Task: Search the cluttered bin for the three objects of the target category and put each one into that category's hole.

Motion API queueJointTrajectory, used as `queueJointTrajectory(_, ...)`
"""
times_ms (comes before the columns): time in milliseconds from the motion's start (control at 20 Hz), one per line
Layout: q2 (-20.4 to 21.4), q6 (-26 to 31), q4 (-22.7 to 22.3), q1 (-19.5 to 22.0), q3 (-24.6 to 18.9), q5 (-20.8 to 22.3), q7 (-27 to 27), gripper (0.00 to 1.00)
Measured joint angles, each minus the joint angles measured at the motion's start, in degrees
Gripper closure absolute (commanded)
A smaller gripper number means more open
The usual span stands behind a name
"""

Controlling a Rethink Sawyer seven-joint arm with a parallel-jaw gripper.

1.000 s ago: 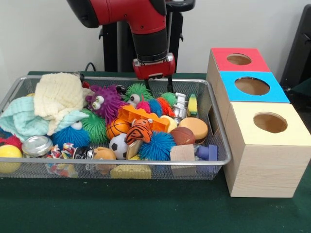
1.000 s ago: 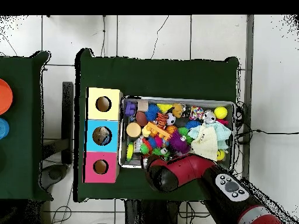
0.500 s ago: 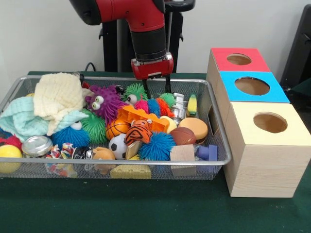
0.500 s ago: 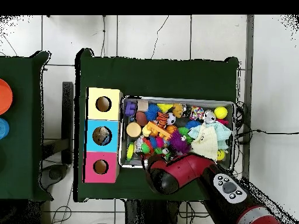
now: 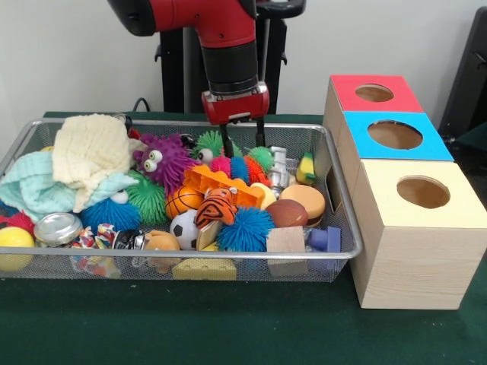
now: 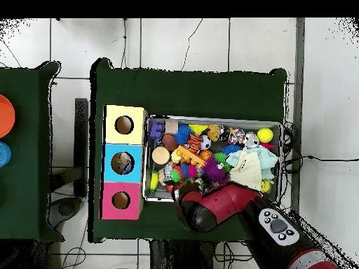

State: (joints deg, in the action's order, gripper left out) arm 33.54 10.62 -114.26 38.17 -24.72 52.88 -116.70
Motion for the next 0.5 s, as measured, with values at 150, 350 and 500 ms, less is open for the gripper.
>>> queueJointTrajectory(150, 0.1, 3.2, 0.1, 3.2, -2.8, 0.0, 0.1, 0.0)
queueJointTrajectory(350, 0.1, 7.1, 1.1, 6.3, -5.6, 0.0, 0.1, 0.0)
queueJointTrajectory(500, 0.1, 9.7, 2.6, 8.1, -7.5, 0.0, 0.5, 0.0)
